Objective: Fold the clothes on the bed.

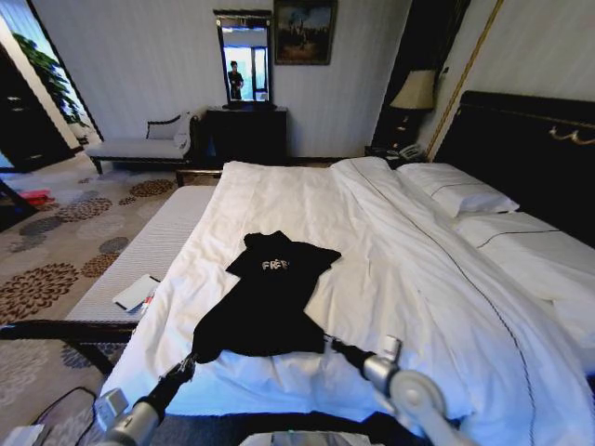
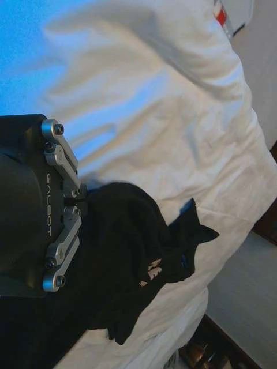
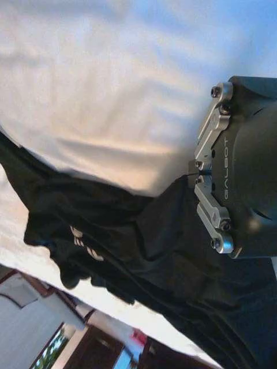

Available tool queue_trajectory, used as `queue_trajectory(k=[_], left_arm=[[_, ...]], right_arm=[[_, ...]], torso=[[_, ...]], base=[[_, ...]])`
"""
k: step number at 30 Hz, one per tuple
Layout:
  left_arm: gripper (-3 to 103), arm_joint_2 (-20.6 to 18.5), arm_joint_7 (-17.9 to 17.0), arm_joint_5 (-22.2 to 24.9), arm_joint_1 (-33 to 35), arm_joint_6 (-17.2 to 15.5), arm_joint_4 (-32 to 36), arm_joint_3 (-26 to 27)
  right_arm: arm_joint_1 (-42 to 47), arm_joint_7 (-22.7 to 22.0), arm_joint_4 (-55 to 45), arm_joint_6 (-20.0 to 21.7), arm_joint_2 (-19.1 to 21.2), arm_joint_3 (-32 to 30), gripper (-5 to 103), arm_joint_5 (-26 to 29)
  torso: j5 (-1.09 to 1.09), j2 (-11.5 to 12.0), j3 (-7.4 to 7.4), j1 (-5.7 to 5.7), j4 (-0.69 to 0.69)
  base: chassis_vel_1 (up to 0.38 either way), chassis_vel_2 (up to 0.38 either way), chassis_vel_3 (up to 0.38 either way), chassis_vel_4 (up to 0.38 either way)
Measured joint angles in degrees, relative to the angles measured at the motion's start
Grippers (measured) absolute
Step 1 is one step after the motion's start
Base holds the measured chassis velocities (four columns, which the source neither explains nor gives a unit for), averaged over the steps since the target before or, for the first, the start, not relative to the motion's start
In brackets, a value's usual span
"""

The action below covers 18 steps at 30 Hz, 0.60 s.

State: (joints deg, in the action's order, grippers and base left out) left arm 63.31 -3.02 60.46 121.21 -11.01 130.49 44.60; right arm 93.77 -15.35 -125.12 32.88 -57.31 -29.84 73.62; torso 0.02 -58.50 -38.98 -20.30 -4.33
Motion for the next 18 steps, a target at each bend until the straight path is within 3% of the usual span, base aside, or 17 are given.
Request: queue_trajectory(k=[6, 9, 18], left_arm=[[1, 1.17, 0.88, -0.46, 4.6, 0.93, 1.33, 1.03], [1, 1.47, 1.56, -0.18, 7.5, 1.72, 1.79, 2.46], [1, 1.52, 2.22, -0.04, 10.69, 3.84, -1.15, 3.48]], right_arm=[[4.87, -2.25, -4.11, 2.79, 2.36, -4.87, 0, 1.88], [9.06, -3.87, -6.92, 4.14, 1.06, -5.96, 0, 0.91], [12.82, -3.09, -7.09, 4.32, -1.25, -5.61, 0, -4.28]], torso=[[-0.01, 0.0, 0.0, 0.0, 0.01], [-0.01, 0.0, 0.0, 0.0, -0.01], [-0.02, -0.01, 0.0, 0.01, 0.01]], base=[[0.0, 0.0, 0.0, 0.0], [0.0, 0.0, 0.0, 0.0], [0.0, 0.0, 0.0, 0.0]])
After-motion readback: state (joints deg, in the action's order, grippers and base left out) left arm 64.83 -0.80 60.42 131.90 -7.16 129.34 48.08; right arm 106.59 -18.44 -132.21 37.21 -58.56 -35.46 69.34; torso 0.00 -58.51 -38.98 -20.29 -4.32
